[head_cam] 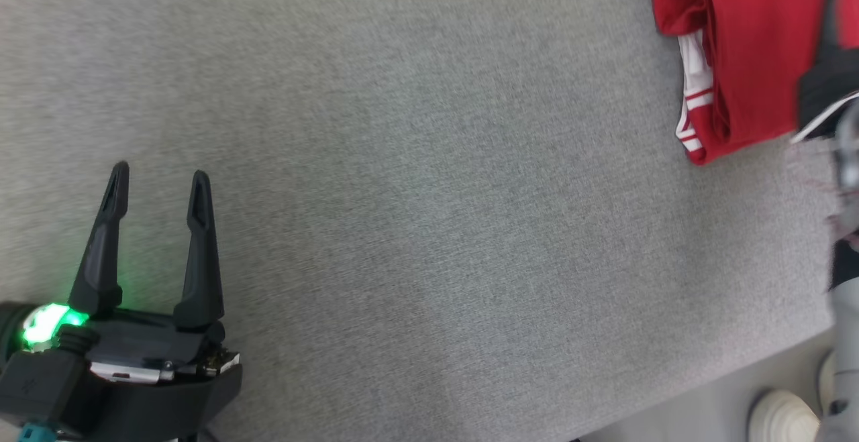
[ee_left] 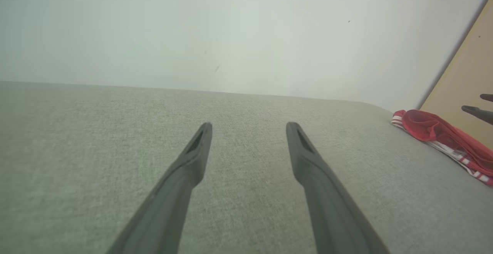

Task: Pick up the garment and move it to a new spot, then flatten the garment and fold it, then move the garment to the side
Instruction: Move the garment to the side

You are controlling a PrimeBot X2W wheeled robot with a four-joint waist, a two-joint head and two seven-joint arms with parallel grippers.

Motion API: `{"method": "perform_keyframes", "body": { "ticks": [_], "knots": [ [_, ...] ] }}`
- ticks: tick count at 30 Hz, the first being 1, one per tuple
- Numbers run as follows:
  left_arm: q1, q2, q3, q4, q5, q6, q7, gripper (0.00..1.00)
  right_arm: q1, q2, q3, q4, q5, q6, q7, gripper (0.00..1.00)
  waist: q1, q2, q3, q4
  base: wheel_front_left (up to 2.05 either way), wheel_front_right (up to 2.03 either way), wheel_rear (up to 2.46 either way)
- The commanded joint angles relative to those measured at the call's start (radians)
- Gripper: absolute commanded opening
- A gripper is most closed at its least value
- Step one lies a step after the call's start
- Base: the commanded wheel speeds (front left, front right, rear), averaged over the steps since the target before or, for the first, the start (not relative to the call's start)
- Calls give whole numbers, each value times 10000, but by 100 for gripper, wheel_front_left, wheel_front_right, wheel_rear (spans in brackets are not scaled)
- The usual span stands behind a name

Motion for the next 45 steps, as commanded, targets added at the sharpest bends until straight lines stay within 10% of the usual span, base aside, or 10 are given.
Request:
{"method": "perform_keyframes", "body": {
  "ticks": [1, 21, 45],
  "knots": [
    [156, -59, 45, 92, -123, 13, -22, 100, 195, 100, 106, -108, 74, -32, -125, 100, -1, -1, -458, 371, 0, 0, 0],
    [2249, -1118, 1559, 2411, -526, 82, -25, 100, 3837, 1176, 3200, -1476, 3119, -31, -416, 100, -1, -1, -4229, 2282, 0, 0, 0],
    [3785, -1135, 1693, 3463, -818, 98, -24, 100, 8150, 1926, 3160, -2342, 5070, -31, -2343, 100, -1, -1, -6211, 2638, 0, 0, 0]
  ]
}}
